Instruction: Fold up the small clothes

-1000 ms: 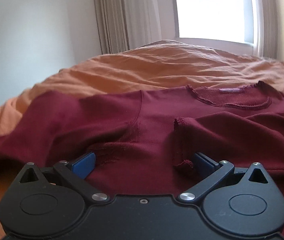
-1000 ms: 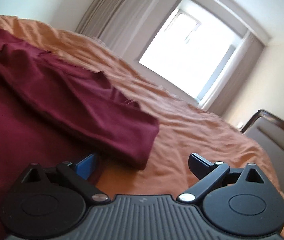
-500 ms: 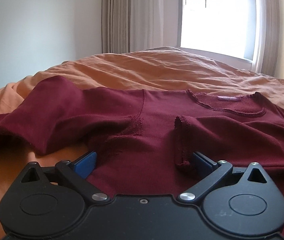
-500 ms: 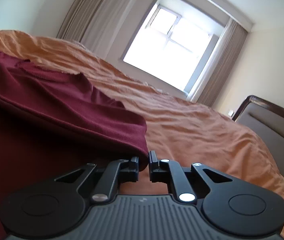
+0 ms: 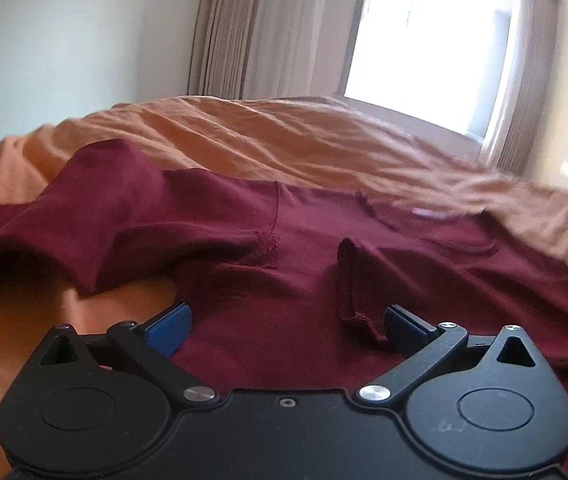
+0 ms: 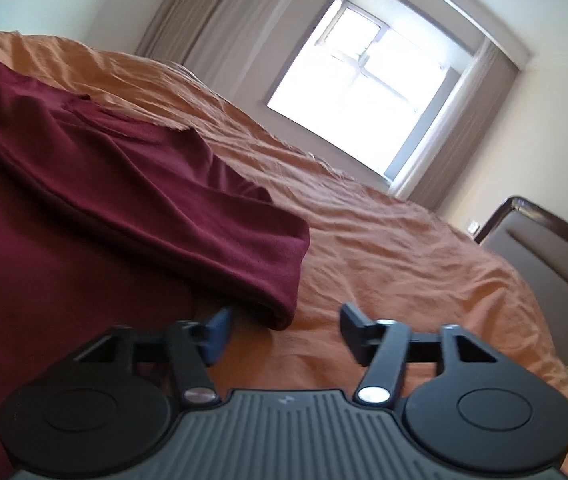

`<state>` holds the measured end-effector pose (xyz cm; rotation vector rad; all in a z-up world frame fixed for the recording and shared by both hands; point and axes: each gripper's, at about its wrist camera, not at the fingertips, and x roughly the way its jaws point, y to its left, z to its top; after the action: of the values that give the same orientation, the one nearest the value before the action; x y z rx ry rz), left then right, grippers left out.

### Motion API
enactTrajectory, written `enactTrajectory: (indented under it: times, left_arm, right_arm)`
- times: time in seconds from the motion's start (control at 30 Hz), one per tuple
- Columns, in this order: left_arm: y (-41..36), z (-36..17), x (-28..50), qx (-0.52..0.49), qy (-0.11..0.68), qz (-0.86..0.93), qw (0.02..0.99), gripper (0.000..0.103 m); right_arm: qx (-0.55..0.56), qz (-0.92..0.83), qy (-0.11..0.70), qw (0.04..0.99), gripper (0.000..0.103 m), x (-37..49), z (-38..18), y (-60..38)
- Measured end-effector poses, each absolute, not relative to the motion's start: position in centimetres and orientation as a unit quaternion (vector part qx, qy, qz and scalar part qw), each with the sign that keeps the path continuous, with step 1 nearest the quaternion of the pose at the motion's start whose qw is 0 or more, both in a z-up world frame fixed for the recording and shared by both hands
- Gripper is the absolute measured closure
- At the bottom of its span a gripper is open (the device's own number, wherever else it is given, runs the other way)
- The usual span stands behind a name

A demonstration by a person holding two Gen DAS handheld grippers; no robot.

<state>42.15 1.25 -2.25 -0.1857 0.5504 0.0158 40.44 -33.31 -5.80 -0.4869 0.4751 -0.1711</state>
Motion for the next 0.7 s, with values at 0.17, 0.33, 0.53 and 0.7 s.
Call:
enactTrajectory:
  times: [0.17,0.33,0.53,0.7]
  left_arm:
    - [4.1,-0.7,38.3,-0.128,0.273,0.008,0.953,0.001]
    - [8.6,0.9,35.0,-0.111,0.264,0.049,0.957,0.001]
    - [16.3,1.5,32.4,-0.128,0.267,0.144,0.944,0.001]
    - [22.8,1.2,30.8,-0.204,0.251,0.171,0.931,0.001]
  right_arm:
    - [-0.216,-0.047,0.215,0.951,0.006,36.8,-4.0,-32.3]
    - [-0.159,0.023,0.204,0.966,0.0,33.9,-2.6,-30.3]
    - [-0.115,0.085,0.216,0.966,0.0,32.5,-2.9,-27.2]
    - [-0.08,0.107,0.226,0.965,0.0,32.3,-4.8,-25.6]
